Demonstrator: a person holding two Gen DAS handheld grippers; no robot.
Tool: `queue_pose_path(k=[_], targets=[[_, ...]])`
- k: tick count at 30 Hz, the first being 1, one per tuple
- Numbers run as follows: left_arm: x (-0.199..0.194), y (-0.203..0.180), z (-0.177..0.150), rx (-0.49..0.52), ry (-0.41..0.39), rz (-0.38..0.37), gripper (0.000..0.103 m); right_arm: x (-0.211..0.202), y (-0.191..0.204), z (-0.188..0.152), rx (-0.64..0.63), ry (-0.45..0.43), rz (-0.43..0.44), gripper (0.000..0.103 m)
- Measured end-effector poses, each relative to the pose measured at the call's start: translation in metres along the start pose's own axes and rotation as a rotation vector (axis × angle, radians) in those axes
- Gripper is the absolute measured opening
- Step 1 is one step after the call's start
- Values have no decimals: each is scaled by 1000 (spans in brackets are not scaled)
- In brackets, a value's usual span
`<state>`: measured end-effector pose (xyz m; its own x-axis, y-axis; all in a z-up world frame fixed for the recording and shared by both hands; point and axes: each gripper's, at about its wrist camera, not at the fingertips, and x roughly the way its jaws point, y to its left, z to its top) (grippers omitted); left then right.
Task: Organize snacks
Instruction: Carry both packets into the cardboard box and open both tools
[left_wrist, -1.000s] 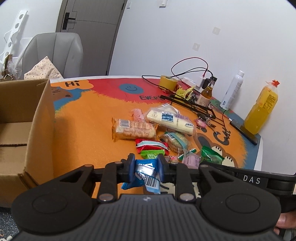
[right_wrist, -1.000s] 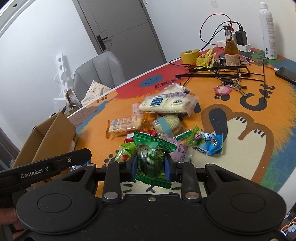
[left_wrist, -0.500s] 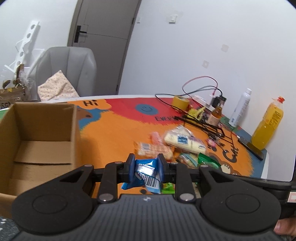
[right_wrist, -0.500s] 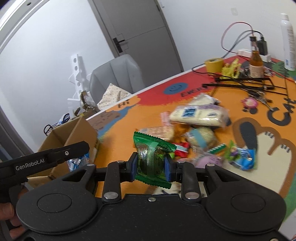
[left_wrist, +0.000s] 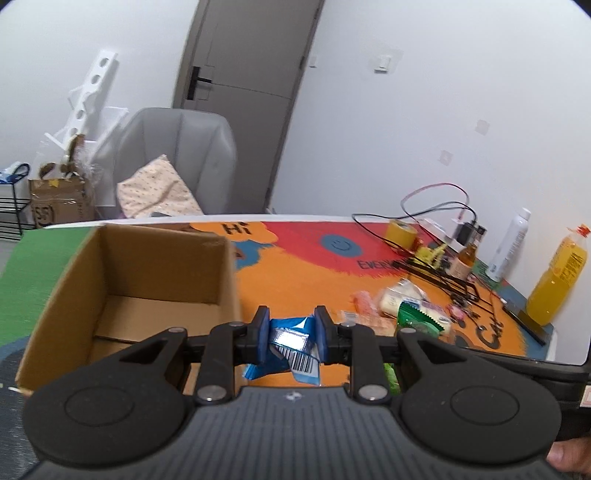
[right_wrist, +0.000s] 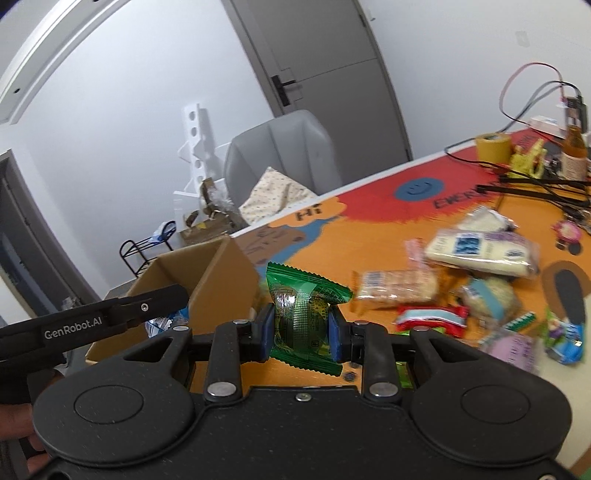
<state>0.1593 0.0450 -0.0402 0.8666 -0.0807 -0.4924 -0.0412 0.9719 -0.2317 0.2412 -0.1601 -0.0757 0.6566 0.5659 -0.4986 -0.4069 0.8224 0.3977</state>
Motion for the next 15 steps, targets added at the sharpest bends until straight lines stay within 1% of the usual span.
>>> queue_pose_path(k=[7, 10, 15], targets=[[-14, 18, 8, -22, -33, 31, 24, 10, 20, 5, -24, 3, 44, 27], [-17, 28, 10, -34, -45, 55, 24, 15, 30, 6, -34, 9, 62, 27], [-18, 50, 11, -76, -40, 103, 26, 19, 45, 8, -53, 16, 92, 27]])
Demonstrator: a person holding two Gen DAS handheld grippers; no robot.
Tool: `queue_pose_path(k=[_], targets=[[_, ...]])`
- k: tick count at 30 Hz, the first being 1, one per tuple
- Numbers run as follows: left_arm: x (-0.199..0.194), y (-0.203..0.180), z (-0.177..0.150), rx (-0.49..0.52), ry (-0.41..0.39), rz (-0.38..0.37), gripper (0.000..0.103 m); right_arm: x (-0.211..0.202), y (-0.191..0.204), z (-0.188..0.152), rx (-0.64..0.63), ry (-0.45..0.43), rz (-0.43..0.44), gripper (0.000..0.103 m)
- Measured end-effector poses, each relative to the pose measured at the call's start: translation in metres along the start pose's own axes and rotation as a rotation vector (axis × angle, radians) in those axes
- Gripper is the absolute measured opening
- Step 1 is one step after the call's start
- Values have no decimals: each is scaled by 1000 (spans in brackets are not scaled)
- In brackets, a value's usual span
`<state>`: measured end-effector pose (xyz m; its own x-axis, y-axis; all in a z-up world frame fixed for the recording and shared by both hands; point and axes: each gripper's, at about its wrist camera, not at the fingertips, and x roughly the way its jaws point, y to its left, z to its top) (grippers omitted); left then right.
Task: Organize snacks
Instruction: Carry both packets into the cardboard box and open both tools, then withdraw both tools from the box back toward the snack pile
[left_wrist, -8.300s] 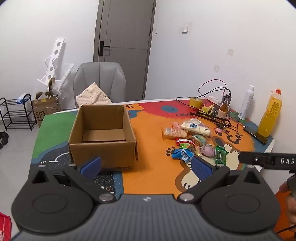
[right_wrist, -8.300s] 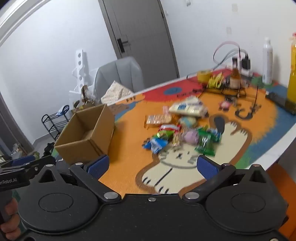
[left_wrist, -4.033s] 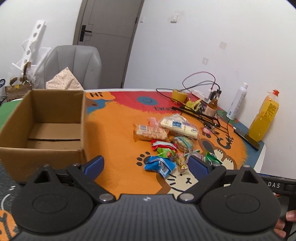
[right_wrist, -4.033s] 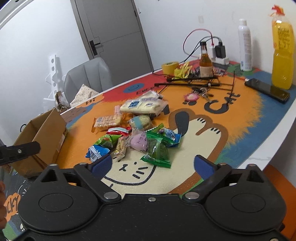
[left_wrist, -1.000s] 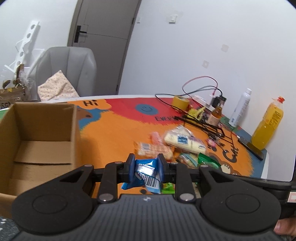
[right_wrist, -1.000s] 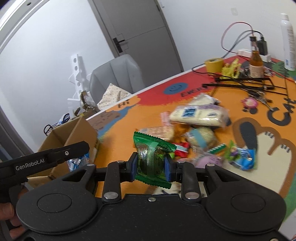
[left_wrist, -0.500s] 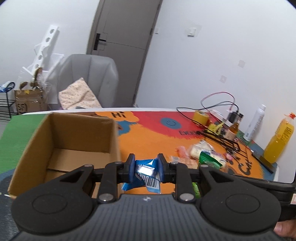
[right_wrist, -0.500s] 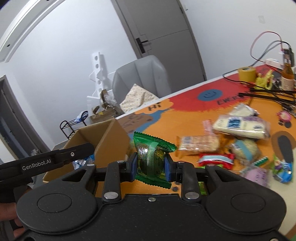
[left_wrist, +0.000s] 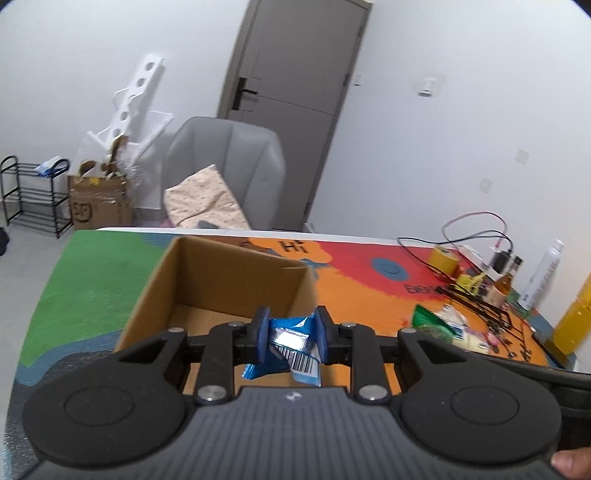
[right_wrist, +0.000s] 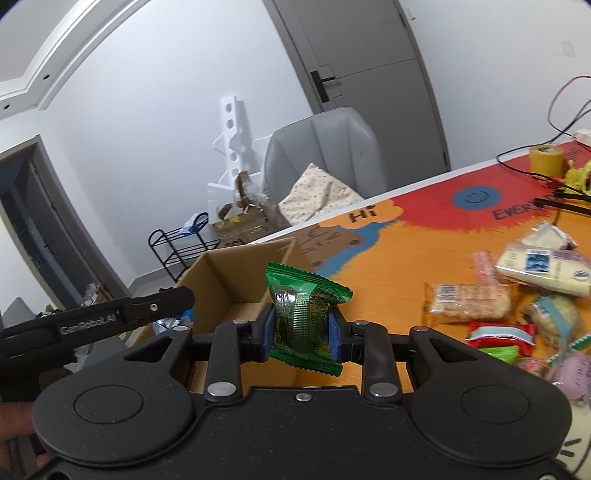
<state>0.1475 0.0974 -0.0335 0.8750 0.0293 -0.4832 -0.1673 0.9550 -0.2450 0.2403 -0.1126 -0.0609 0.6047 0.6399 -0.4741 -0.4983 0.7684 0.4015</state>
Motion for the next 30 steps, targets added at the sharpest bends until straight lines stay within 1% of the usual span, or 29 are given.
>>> queue_pose_path(k=[4, 6, 8, 9, 11, 15, 17, 18, 19, 21, 23, 24, 26, 28, 30], targets=[[-3, 14, 6, -31, -18, 67, 28, 4, 14, 5, -18, 3, 31, 27], [-7, 20, 8, -50, -24, 82, 31, 7, 21, 8, -25, 5, 49, 27], [-12, 25, 9, -64, -29, 100, 40, 11, 27, 10, -30, 9, 67, 27], [-15, 27, 9, -65, -34, 107, 43, 13, 30, 11, -33, 11, 76, 27], [-22, 31, 9, -70, -47, 124, 51, 17, 36, 12, -35, 20, 94, 27], [-31, 37, 9, -78, -60, 154, 60, 24, 47, 14, -41, 39, 132, 28], [-36, 42, 8, -91, -68, 176, 70, 26, 51, 15, -42, 43, 154, 37], [-39, 45, 8, -99, -73, 188, 73, 26, 52, 15, -42, 39, 154, 39], [-40, 47, 8, -105, -77, 198, 76, 25, 53, 15, -44, 36, 155, 44], [-44, 50, 7, -112, -85, 223, 80, 22, 53, 15, -46, 38, 155, 45], [-46, 52, 6, -114, -88, 241, 86, 19, 51, 15, -44, 41, 145, 46], [-46, 52, 6, -113, -89, 247, 87, 18, 49, 15, -43, 39, 137, 47], [-46, 49, 5, -107, -85, 252, 90, 14, 44, 14, -38, 32, 117, 53], [-44, 46, 3, -100, -78, 248, 93, 8, 37, 13, -26, 28, 97, 54], [-42, 41, 2, -93, -70, 235, 94, 2, 27, 13, -16, 27, 75, 55]])
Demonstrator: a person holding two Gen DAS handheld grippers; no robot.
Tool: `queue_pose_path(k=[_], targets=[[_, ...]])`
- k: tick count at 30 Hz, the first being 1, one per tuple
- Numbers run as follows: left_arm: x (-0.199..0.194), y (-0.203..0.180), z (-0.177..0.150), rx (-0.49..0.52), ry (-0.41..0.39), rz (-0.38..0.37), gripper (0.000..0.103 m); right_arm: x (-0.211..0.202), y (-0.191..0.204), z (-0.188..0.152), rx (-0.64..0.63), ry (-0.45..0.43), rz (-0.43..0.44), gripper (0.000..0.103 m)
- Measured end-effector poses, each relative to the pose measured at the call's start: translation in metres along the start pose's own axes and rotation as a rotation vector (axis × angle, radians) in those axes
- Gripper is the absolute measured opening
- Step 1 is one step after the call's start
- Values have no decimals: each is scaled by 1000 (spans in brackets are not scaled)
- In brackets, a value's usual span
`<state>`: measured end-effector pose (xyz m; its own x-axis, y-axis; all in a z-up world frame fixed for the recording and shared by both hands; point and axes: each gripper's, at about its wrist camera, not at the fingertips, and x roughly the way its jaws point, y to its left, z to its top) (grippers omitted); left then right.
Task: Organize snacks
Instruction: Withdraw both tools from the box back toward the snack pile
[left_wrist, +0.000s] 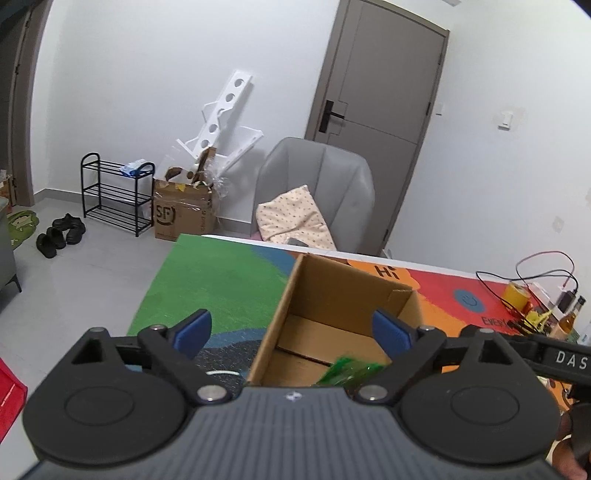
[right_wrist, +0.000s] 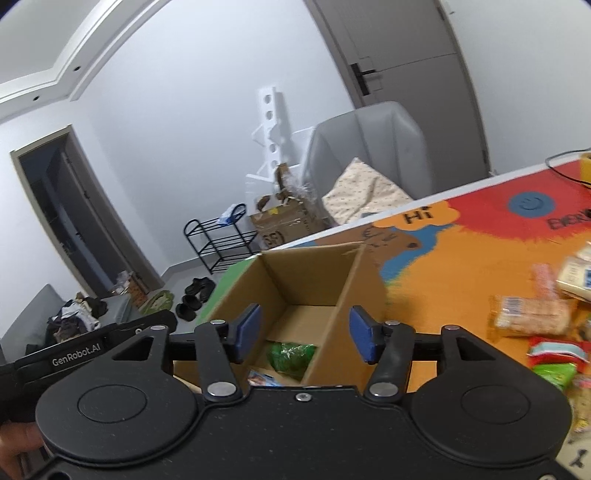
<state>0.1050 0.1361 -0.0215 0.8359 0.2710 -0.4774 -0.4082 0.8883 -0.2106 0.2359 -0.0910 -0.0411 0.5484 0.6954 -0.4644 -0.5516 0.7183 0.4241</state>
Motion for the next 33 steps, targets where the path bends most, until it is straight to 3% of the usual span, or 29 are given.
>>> queue_pose_path(k=[9, 19, 33], targets=[[-1, -25, -10, 19, 28, -51, 98, -38, -38, -3, 23, -40, -96, 67], [-6, -60, -16, 68, 48, -109, 99, -76, -66, -5, 51, -73, -180, 89], [-11, -109, -27, 134, 69, -252, 99, -131, -103, -13, 101, -124, -313, 96]])
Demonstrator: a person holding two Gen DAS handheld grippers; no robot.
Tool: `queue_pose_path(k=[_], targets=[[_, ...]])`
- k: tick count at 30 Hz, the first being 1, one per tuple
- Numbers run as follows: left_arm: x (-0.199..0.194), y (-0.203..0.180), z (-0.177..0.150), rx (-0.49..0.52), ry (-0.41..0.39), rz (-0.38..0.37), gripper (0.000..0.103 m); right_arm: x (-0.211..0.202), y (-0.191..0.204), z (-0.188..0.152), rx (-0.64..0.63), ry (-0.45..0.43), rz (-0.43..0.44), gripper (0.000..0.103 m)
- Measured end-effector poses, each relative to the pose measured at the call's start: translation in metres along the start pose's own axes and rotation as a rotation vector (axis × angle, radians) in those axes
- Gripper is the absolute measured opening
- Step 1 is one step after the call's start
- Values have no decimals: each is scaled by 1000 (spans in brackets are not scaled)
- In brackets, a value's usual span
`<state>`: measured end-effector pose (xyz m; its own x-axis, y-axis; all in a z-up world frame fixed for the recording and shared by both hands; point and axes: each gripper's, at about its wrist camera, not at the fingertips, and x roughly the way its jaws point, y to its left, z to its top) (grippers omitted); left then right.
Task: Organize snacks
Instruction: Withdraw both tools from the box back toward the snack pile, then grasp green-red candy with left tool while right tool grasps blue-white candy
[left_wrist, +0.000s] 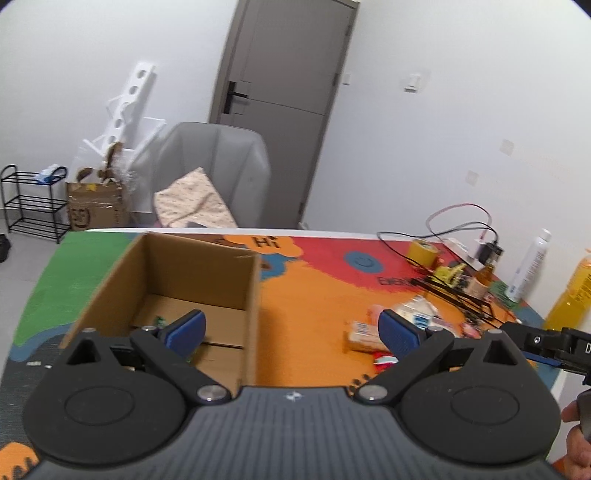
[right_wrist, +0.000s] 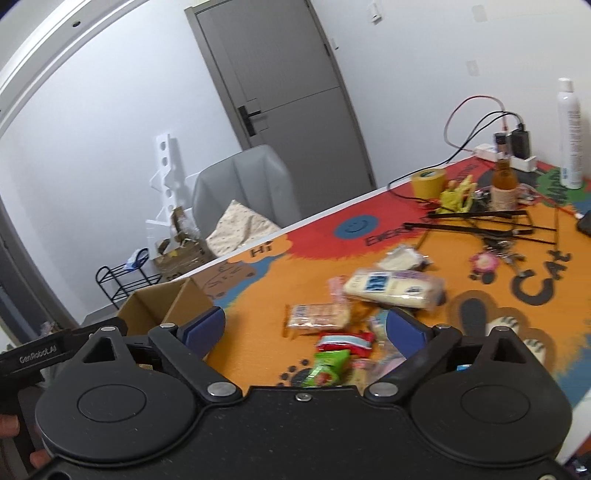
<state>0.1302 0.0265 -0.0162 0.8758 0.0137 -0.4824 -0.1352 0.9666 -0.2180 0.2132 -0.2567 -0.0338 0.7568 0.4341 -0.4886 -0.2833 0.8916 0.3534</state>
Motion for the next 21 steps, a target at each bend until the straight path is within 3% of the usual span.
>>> queue_pose_path(k=[8, 21], targets=[[17, -35, -8, 54, 38, -91, 99, -11, -30, -5, 46, -14, -79, 96], [49, -66, -27, 81, 101, -174, 99, -8, -77, -20, 146, 1, -179, 90]])
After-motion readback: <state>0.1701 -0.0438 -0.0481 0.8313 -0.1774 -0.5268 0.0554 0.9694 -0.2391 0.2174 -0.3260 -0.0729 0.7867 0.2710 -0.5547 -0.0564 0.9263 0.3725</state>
